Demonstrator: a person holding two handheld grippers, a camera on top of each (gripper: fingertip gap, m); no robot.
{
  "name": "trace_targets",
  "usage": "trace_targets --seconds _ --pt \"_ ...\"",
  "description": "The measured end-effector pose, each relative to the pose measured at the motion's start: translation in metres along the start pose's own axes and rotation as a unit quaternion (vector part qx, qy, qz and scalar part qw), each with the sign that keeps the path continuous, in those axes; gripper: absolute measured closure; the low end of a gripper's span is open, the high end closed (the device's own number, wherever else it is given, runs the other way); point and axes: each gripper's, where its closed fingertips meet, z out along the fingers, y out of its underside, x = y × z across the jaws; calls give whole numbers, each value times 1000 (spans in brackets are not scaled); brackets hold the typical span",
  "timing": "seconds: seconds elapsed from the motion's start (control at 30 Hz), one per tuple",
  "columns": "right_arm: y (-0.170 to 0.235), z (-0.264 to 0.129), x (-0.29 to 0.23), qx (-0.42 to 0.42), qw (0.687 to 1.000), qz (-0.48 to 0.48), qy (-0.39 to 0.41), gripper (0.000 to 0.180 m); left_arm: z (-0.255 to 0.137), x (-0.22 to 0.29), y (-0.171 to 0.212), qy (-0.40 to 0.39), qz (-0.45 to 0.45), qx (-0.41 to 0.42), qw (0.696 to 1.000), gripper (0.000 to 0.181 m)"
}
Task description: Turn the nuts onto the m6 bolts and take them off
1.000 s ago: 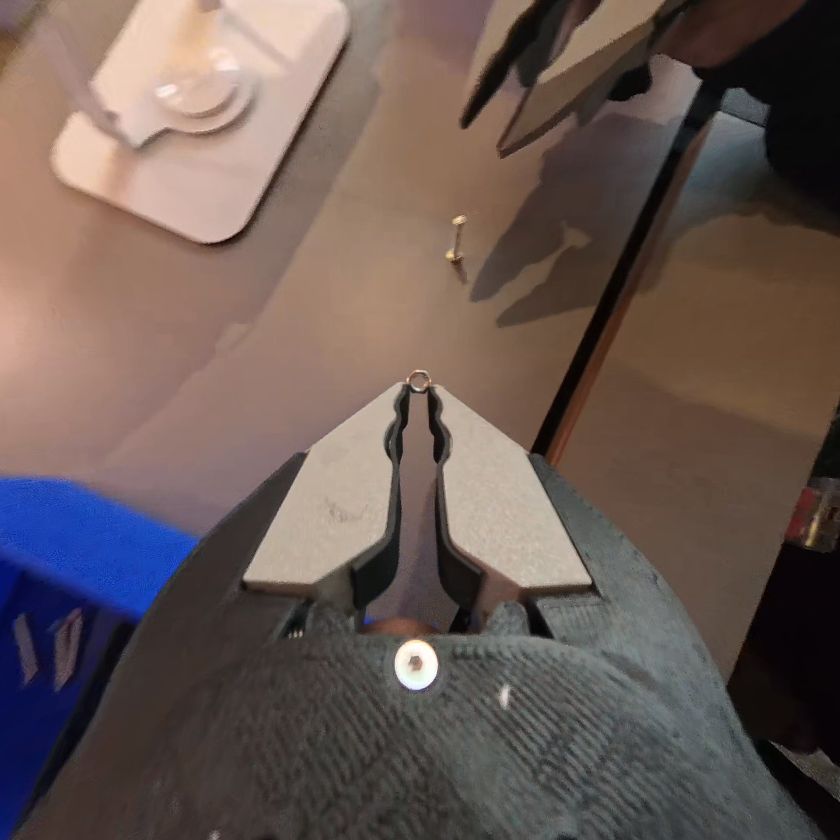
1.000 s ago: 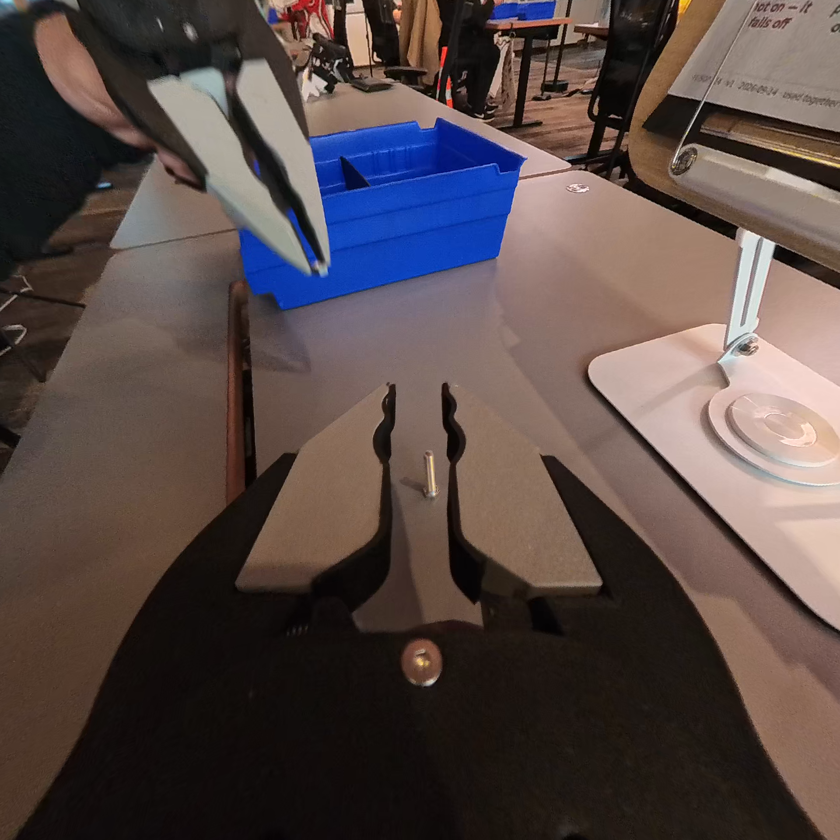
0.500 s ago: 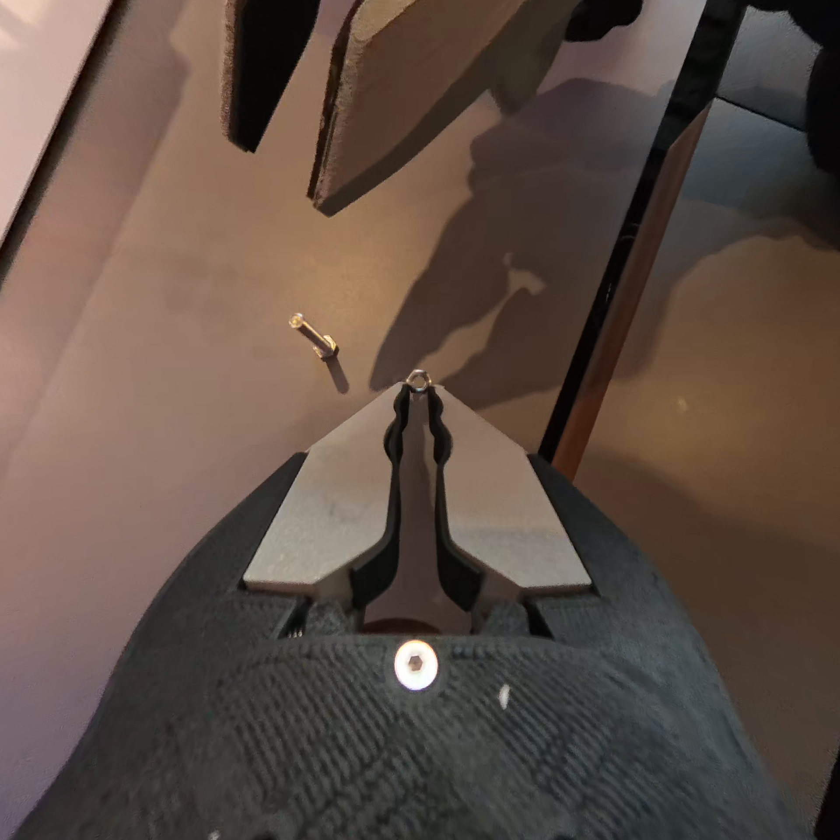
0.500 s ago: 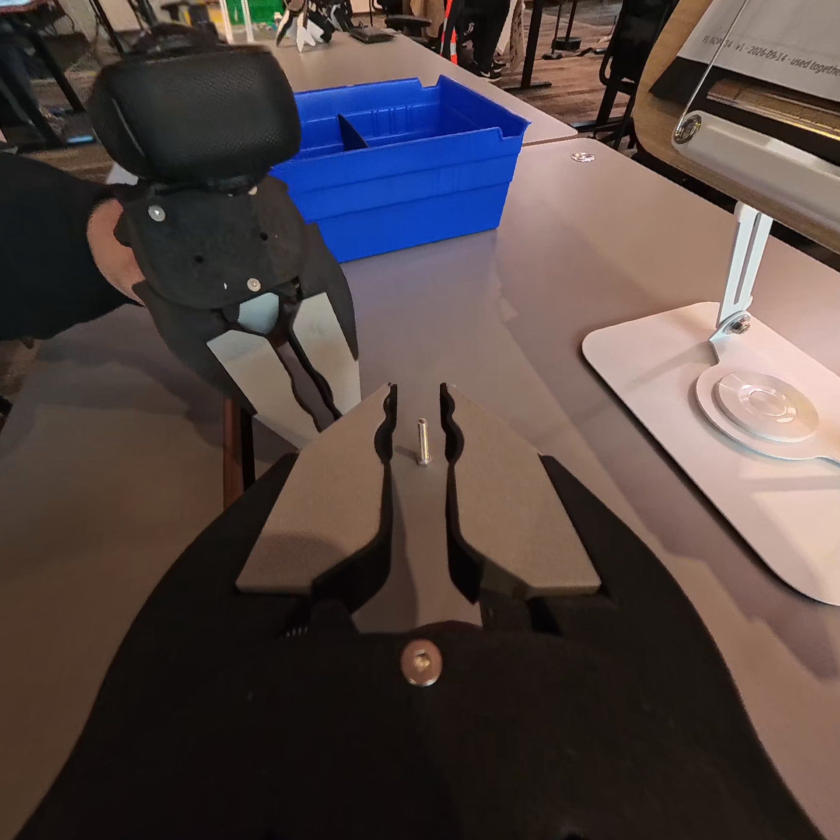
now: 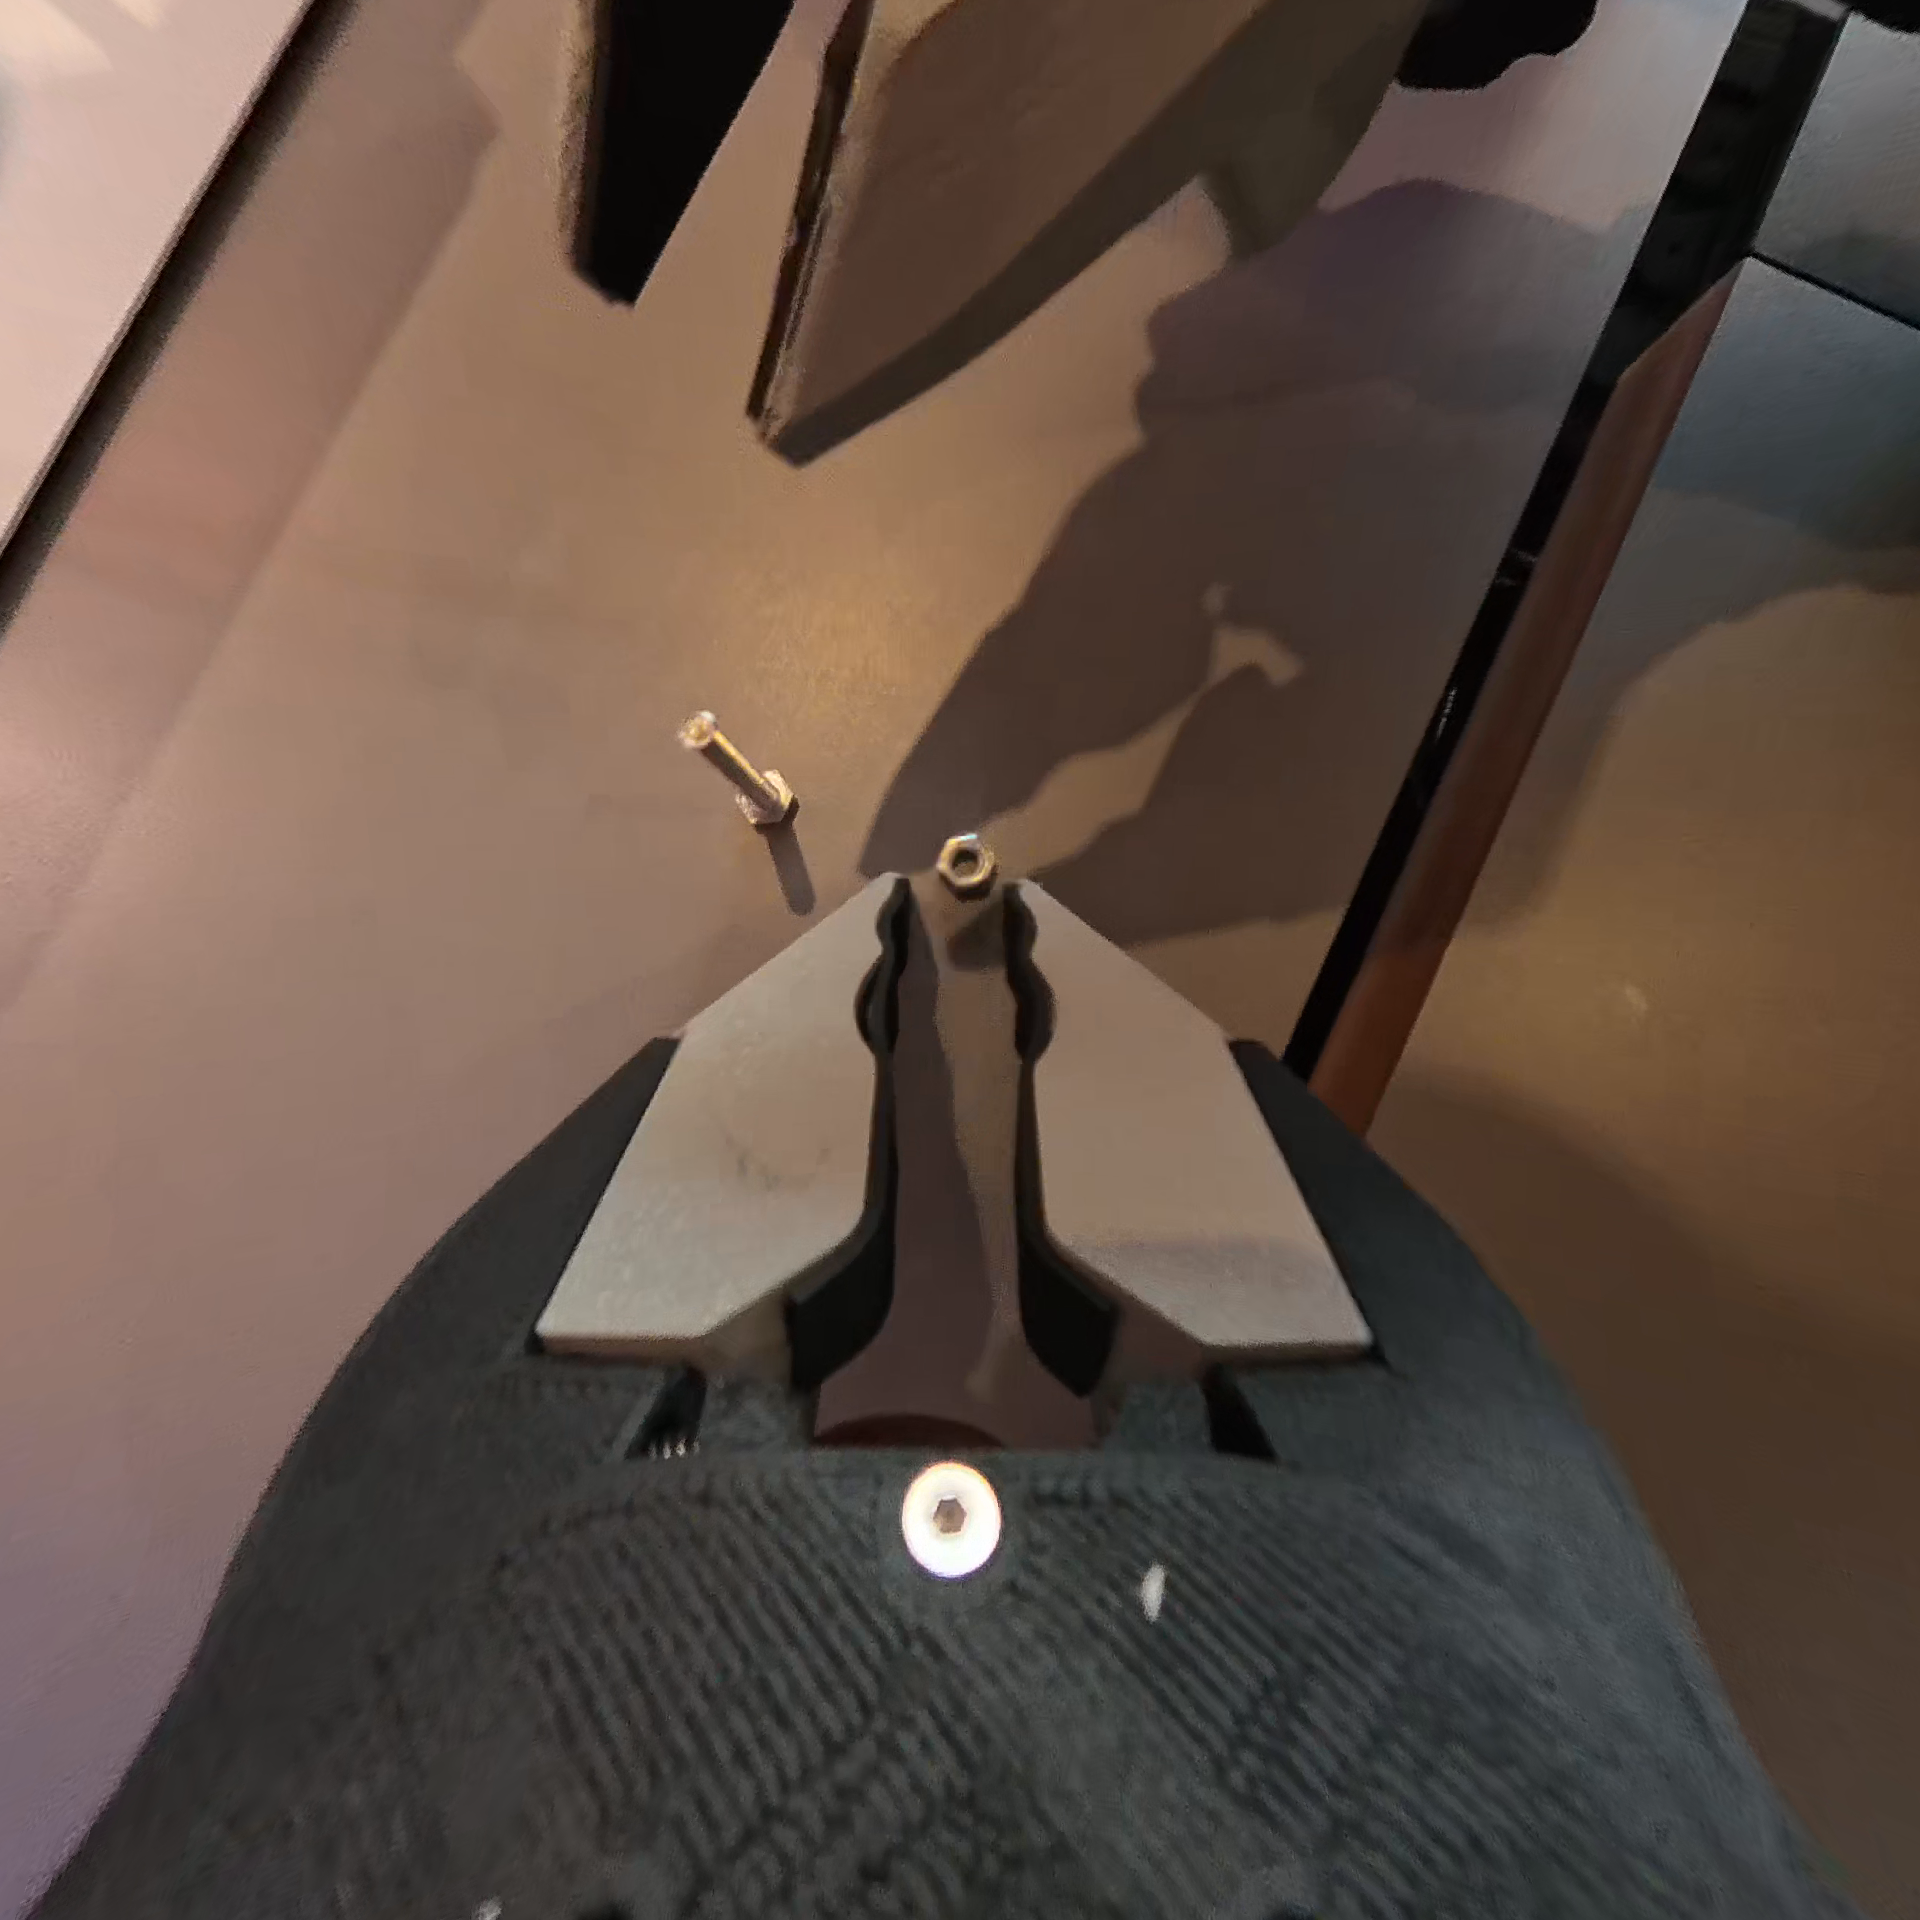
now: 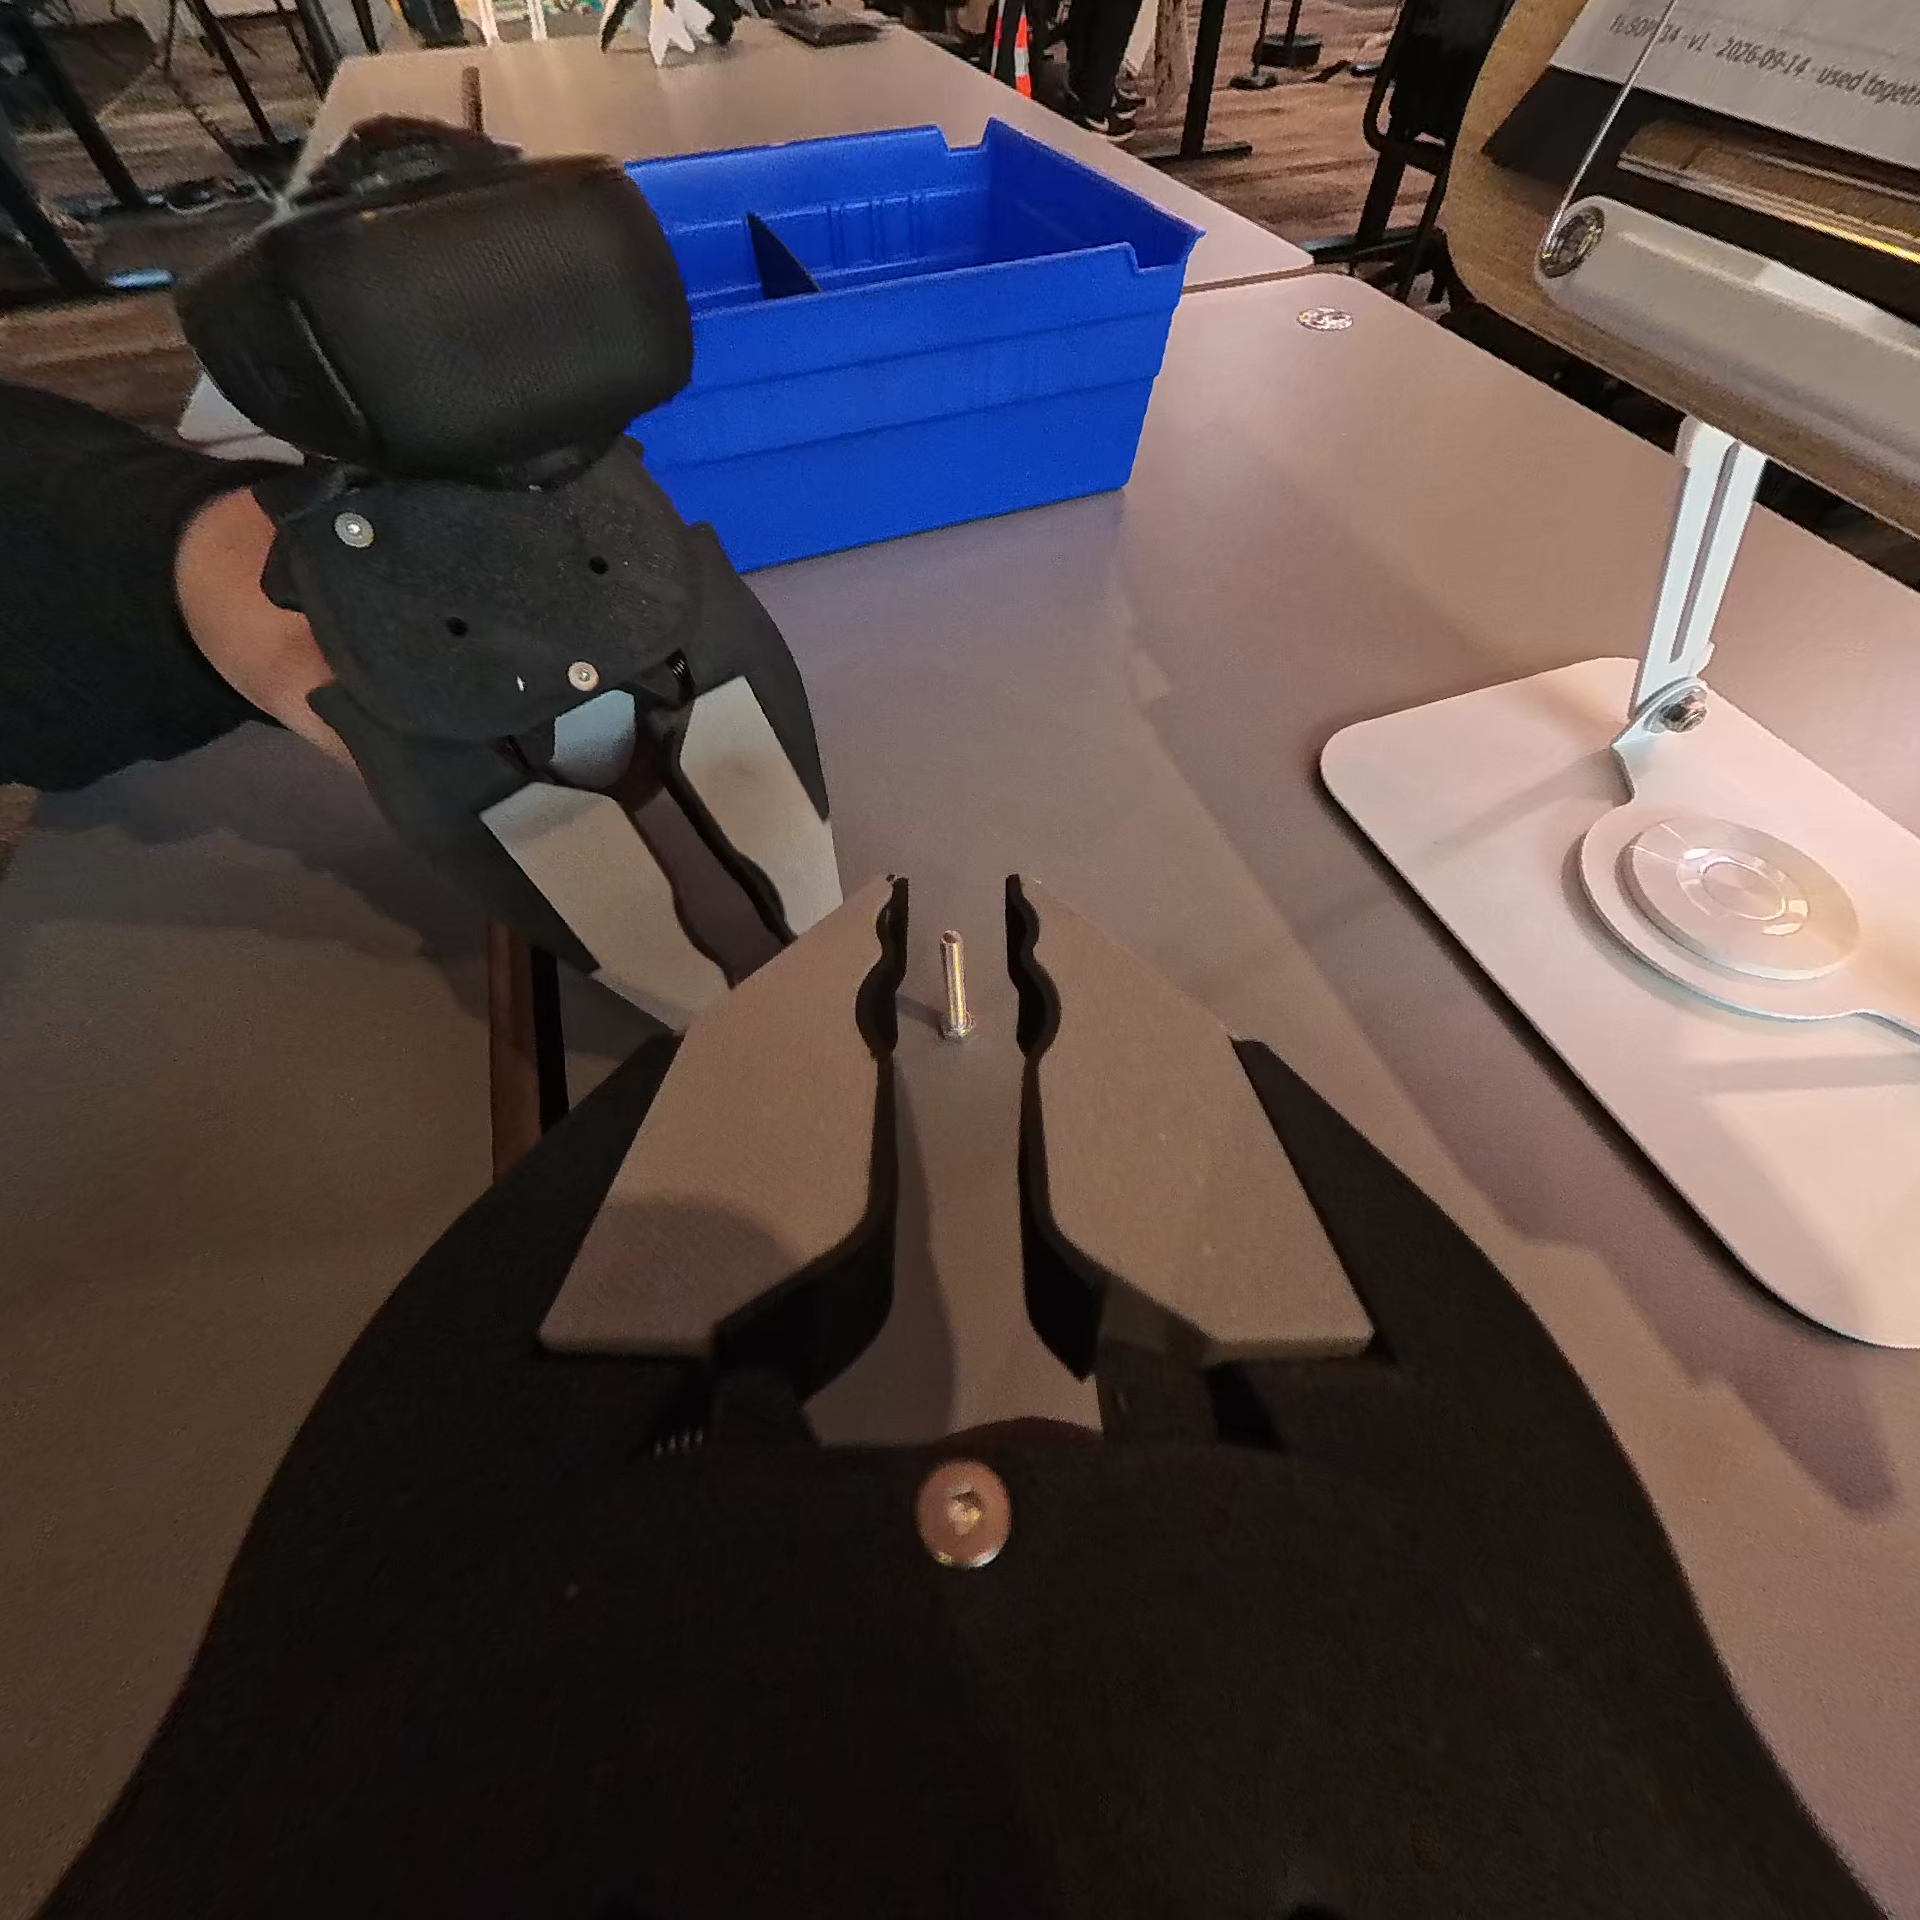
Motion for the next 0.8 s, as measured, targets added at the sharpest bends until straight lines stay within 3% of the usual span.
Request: trace_targets --seconds 0.27,0.43,0.8 --pt "16 7 -14 -47 998 -7 -34 164 -28 -27 10 -37 -19 58 997 159" --pt "49 18 -31 -129 989 -49 -54 166 -26 -55 16 -72 -32 75 994 158" --pt "76 30 -36 -213 975 -40 -41 163 -26 -74 30 -109 -39 81 990 158"
